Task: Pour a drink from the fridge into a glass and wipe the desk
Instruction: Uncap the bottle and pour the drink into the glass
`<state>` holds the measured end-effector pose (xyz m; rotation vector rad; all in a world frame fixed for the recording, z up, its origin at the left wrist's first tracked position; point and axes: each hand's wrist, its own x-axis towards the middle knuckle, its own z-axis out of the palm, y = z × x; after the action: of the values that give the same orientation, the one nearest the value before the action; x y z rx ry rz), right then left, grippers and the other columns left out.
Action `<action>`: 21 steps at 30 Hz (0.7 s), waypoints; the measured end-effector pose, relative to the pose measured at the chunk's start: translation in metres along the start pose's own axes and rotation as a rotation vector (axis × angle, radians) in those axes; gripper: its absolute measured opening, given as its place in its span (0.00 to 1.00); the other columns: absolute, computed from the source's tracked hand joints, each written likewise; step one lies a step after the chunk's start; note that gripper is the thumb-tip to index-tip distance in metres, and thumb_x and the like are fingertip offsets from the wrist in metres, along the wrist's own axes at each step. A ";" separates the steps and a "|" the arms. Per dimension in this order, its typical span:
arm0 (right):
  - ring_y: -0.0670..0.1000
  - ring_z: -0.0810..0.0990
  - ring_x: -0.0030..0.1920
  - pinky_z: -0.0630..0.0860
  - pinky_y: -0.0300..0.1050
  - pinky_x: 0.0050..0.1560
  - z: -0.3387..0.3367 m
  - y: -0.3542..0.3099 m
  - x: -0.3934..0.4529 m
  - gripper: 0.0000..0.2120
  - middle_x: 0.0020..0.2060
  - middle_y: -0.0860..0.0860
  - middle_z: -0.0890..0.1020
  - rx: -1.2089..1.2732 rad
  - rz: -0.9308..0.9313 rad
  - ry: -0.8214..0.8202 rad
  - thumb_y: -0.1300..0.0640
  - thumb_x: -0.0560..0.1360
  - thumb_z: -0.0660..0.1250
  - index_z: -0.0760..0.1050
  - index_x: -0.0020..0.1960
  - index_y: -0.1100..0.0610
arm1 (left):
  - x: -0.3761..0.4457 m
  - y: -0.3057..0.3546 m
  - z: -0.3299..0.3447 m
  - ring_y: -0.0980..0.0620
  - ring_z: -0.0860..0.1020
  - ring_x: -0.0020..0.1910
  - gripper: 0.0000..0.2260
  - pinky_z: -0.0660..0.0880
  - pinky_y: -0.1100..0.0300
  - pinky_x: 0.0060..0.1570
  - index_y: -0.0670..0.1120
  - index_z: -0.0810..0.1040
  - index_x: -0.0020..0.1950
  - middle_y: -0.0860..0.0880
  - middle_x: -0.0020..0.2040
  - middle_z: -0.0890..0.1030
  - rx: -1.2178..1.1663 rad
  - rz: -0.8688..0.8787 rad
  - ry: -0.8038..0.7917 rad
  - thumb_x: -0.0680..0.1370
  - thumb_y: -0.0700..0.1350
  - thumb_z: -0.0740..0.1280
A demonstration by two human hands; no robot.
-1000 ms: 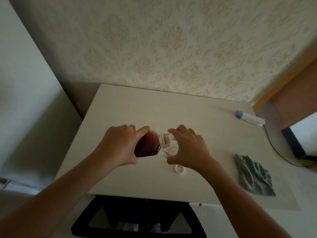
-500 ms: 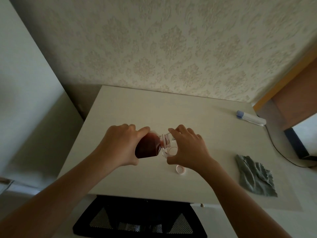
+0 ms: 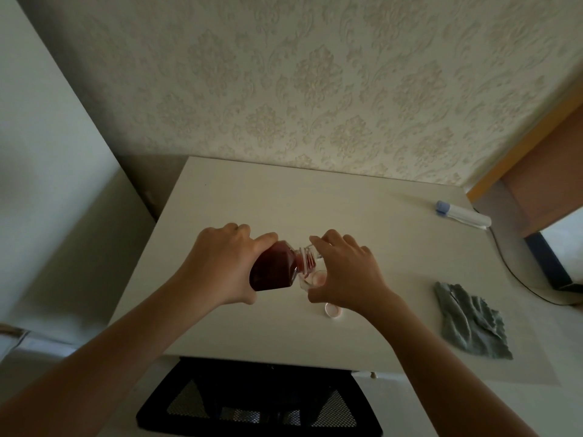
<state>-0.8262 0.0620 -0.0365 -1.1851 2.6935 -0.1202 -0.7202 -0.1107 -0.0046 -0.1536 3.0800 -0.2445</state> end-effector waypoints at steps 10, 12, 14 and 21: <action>0.53 0.70 0.57 0.72 0.54 0.56 0.002 0.000 0.000 0.40 0.61 0.49 0.70 0.004 0.000 -0.001 0.41 0.61 0.72 0.62 0.69 0.52 | 0.000 0.000 0.000 0.51 0.74 0.49 0.37 0.65 0.59 0.39 0.58 0.59 0.69 0.50 0.52 0.75 0.010 -0.002 -0.032 0.64 0.61 0.70; 0.53 0.70 0.57 0.72 0.54 0.56 0.003 0.000 0.000 0.40 0.61 0.49 0.70 0.010 -0.002 0.000 0.41 0.61 0.72 0.62 0.69 0.52 | 0.000 0.000 -0.001 0.51 0.73 0.49 0.37 0.65 0.59 0.39 0.58 0.59 0.69 0.50 0.52 0.75 0.012 -0.004 -0.039 0.64 0.61 0.70; 0.53 0.70 0.57 0.72 0.54 0.56 0.004 0.000 0.000 0.41 0.61 0.49 0.70 0.008 -0.004 0.001 0.40 0.61 0.72 0.62 0.69 0.52 | 0.000 0.001 -0.002 0.51 0.73 0.50 0.37 0.64 0.59 0.39 0.58 0.59 0.69 0.50 0.52 0.75 0.016 -0.003 -0.045 0.64 0.61 0.70; 0.53 0.70 0.58 0.71 0.55 0.57 0.005 0.000 0.000 0.41 0.62 0.49 0.70 0.022 -0.004 0.003 0.41 0.61 0.72 0.62 0.69 0.52 | 0.000 -0.001 -0.003 0.51 0.73 0.50 0.38 0.63 0.58 0.39 0.59 0.57 0.70 0.50 0.53 0.75 0.026 -0.008 -0.064 0.63 0.62 0.69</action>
<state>-0.8256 0.0617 -0.0410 -1.1845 2.6852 -0.1518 -0.7201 -0.1113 -0.0015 -0.1686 3.0117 -0.2743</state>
